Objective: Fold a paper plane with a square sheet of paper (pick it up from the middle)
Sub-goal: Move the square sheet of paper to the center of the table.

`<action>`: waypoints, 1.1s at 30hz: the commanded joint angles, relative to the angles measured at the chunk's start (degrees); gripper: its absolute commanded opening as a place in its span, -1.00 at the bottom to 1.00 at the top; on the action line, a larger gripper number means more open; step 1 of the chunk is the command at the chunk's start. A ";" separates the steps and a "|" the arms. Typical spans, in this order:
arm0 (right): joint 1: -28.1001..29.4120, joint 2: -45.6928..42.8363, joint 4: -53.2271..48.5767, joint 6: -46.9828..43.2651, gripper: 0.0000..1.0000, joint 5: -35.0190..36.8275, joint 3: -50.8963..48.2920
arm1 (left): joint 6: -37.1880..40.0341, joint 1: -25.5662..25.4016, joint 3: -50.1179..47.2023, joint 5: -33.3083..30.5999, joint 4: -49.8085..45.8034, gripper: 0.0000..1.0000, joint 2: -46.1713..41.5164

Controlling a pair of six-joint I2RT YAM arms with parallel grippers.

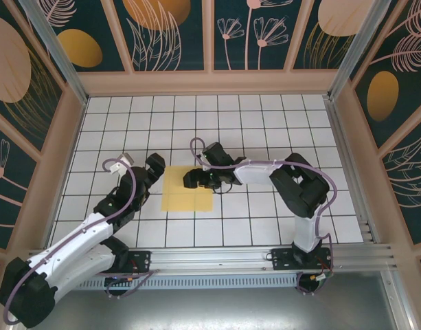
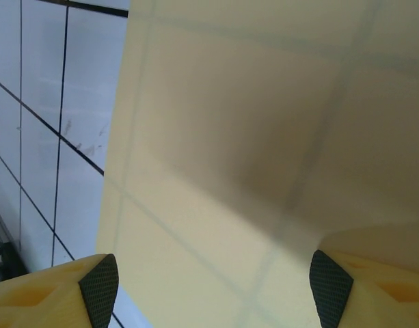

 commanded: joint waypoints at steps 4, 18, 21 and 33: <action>-6.34 -2.13 -13.97 -15.50 0.55 5.47 -2.53 | 3.91 0.06 2.65 1.38 2.20 0.98 2.67; -1.00 2.27 -30.81 -1.57 0.92 29.79 18.43 | 7.42 0.07 2.20 -1.38 1.50 0.98 2.43; 0.22 7.61 -36.30 1.99 0.98 34.17 23.41 | 8.82 0.07 1.73 -1.43 1.34 0.98 1.75; 0.67 11.07 -37.37 0.62 0.98 29.81 25.07 | 12.08 0.03 0.77 1.44 3.08 0.98 1.82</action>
